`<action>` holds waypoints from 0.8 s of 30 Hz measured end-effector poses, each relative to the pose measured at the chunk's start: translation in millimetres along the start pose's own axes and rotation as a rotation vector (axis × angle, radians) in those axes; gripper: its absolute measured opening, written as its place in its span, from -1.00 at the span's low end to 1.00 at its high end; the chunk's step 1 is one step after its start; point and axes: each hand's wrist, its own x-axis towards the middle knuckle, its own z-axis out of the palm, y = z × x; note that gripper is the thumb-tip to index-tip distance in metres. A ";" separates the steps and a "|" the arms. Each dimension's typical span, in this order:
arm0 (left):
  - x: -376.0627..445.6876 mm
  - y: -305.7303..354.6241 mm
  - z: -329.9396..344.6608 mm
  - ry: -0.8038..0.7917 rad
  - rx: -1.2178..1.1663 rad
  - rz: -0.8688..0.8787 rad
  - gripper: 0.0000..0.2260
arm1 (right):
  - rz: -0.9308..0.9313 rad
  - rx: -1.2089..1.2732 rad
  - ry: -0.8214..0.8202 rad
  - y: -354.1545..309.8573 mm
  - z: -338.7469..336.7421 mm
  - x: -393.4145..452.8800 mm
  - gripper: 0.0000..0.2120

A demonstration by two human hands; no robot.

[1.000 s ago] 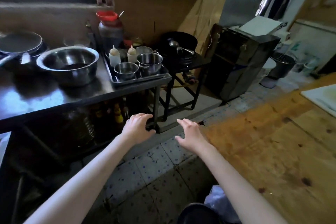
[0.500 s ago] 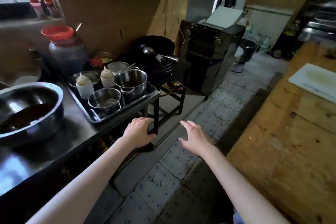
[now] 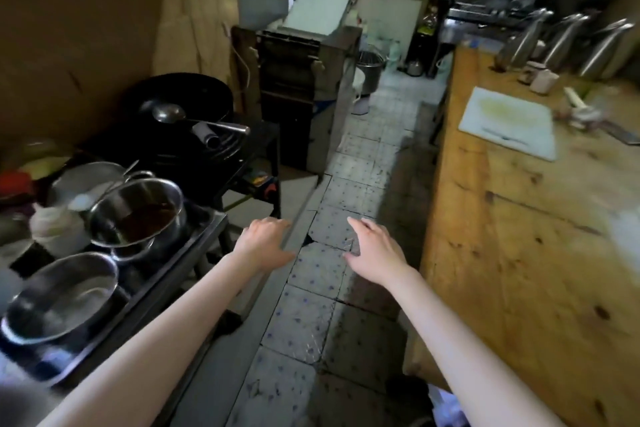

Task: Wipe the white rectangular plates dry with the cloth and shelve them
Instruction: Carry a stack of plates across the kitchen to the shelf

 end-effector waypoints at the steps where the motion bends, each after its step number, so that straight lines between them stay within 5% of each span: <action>1: 18.2 2.3 -4.8 0.002 0.014 0.018 -0.37 | 0.008 0.000 0.013 5.4 -4.0 14.1 -0.30; 24: 400.3 46.7 -90.8 -0.071 0.058 0.296 -0.38 | 0.241 0.017 0.079 85.0 -108.8 305.5 -0.30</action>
